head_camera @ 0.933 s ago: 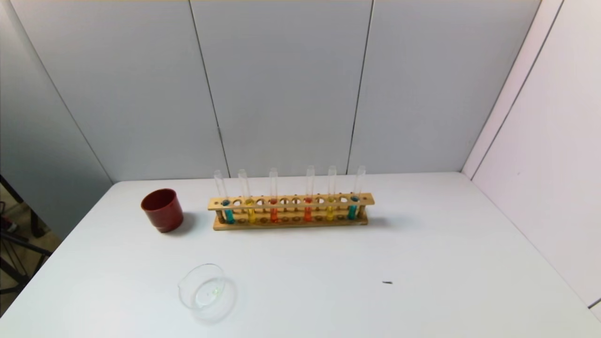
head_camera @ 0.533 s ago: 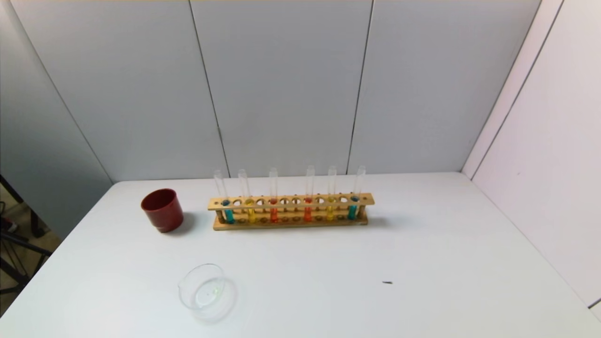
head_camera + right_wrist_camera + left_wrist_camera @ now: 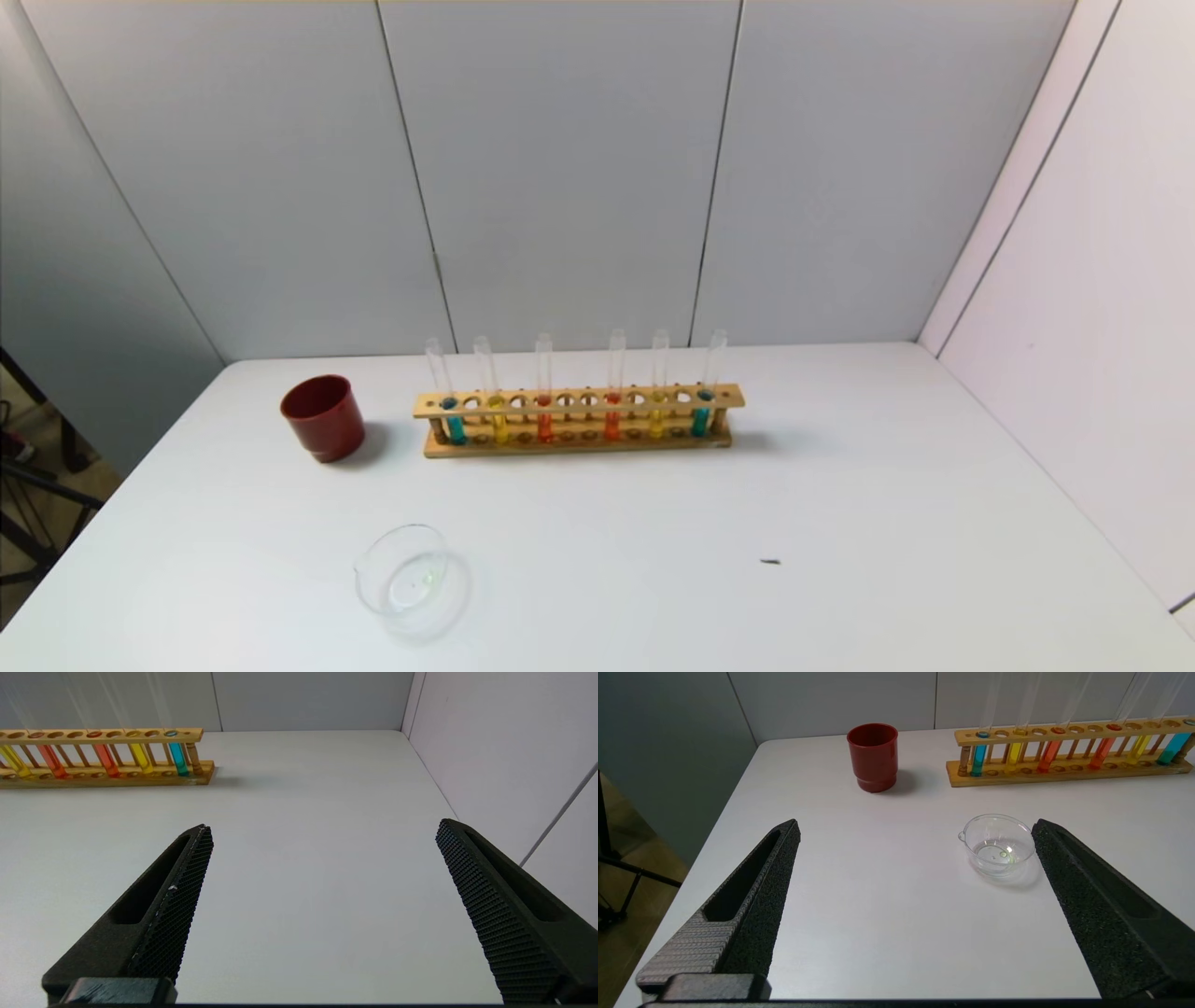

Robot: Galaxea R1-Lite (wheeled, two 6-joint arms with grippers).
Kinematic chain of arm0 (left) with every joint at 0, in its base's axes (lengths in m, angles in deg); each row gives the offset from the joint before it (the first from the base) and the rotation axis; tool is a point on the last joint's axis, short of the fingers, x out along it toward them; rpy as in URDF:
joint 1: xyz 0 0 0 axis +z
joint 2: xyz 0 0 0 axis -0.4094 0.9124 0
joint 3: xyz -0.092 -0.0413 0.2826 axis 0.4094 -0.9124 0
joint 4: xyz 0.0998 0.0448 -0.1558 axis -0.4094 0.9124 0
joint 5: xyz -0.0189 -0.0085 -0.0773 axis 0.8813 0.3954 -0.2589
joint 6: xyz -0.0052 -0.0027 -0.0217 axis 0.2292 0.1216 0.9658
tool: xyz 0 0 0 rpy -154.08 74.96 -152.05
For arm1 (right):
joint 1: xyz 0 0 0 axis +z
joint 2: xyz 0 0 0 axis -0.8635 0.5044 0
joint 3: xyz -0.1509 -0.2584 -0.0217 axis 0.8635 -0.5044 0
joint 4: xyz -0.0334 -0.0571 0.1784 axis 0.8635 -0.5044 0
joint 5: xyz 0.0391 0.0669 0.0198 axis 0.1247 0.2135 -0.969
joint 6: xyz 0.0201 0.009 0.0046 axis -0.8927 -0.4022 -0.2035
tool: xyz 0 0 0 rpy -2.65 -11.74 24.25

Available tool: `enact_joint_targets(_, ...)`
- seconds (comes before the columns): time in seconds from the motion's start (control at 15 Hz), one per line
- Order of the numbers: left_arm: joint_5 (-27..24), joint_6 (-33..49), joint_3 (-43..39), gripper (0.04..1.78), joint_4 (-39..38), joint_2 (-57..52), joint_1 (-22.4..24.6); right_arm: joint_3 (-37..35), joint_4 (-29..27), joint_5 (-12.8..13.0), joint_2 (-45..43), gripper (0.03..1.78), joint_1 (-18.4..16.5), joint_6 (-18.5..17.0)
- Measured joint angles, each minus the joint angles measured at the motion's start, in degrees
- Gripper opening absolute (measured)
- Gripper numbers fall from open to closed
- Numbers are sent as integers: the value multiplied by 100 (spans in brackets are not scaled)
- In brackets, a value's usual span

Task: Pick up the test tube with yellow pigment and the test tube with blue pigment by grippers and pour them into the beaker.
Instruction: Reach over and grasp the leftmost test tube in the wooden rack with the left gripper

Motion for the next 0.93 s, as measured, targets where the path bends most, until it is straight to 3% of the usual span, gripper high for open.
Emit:
enact_joint_targets(0.2, -138, 13, 589, 175, -179, 837, -35, 0, 0, 0, 0, 174, -1, 0)
enact_joint_targets(0.53, -232, -4, 1220, 175, -1354, 2792, -62, 0, 0, -2, 0, 174, -1, 0)
enact_joint_targets(0.93, -400, -102, 1541, 175, -3521, 5862, -344, 0, 0, 0, 0, 174, -1, 0)
